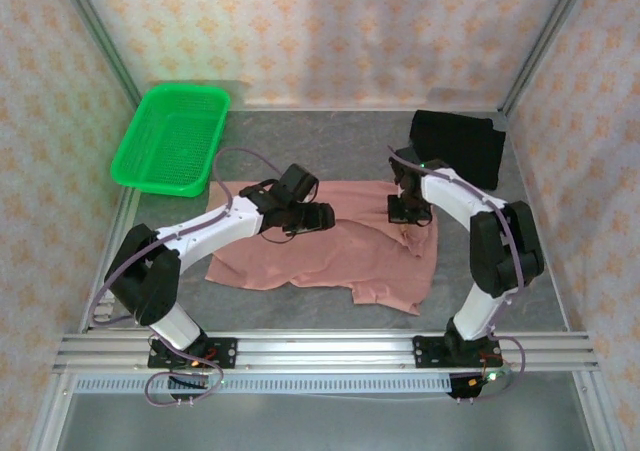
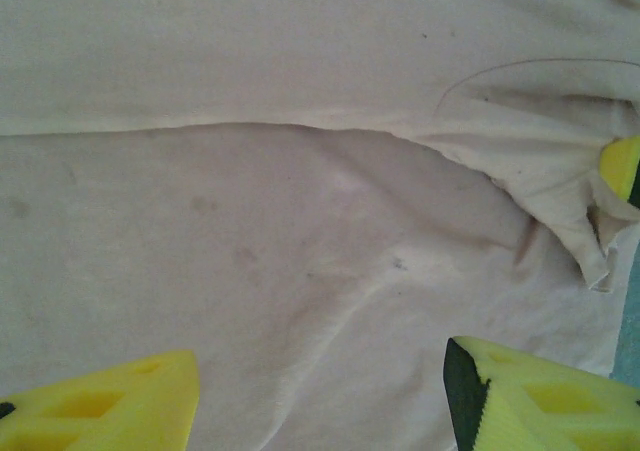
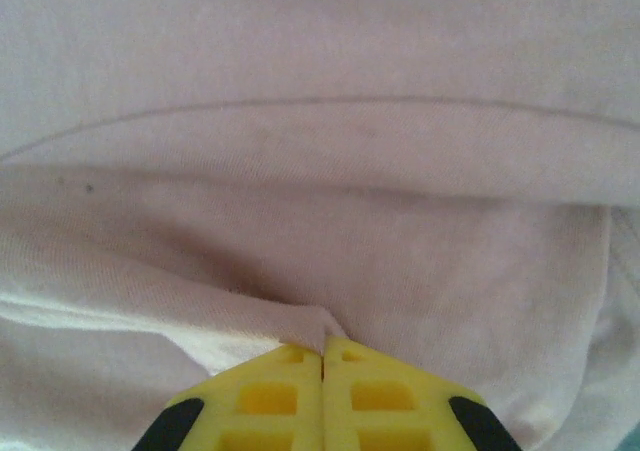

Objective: Fold and stack the t-shirts

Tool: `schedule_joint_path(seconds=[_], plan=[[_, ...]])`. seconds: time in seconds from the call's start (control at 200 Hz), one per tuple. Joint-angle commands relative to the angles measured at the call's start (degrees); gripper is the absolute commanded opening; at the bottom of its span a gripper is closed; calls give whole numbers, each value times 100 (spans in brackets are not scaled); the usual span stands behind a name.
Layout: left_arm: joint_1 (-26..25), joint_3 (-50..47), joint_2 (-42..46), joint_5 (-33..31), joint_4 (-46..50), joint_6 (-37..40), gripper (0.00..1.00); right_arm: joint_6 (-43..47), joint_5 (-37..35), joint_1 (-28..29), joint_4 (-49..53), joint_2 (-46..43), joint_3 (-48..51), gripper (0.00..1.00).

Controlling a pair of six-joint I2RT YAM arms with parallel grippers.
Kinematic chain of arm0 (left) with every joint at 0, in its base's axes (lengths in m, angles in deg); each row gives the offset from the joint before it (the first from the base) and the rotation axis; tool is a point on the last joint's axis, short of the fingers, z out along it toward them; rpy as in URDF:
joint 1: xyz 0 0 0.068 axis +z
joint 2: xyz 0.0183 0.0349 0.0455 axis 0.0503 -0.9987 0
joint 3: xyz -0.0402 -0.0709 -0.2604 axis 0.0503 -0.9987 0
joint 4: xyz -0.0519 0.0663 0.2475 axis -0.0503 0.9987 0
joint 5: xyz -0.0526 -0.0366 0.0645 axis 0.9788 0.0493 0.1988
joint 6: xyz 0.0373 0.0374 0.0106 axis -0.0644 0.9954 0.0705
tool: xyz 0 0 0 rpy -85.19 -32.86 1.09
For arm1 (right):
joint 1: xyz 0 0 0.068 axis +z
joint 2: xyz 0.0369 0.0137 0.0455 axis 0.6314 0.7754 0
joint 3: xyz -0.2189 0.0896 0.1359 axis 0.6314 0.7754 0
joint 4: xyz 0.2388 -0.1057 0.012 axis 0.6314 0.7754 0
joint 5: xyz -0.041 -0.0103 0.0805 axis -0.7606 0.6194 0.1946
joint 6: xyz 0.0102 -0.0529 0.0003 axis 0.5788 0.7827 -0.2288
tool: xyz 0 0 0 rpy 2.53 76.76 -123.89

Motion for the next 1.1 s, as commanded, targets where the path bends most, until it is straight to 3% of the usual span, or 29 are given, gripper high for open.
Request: schedule_joint_path(seconds=[0.0,0.595,0.891,1.021,1.096], plan=[[-94,233,-121,159,-158,189,67,135,124,-86,109,298,-251,8],[-681,1232,-890,831,-186,851,66,172,288,-425,244,1195,-1153,12],[-841,1868,-1570,1529,-343,-135,61,-78,419,-561,236,869,-1205,40],[-908,2107,-1682,1619,-33,-630,58,-436,434,-739,53,186,-895,55],[-909,1895,-1669,1761,-356,-1060,58,-649,382,-844,-83,-355,-641,64]])
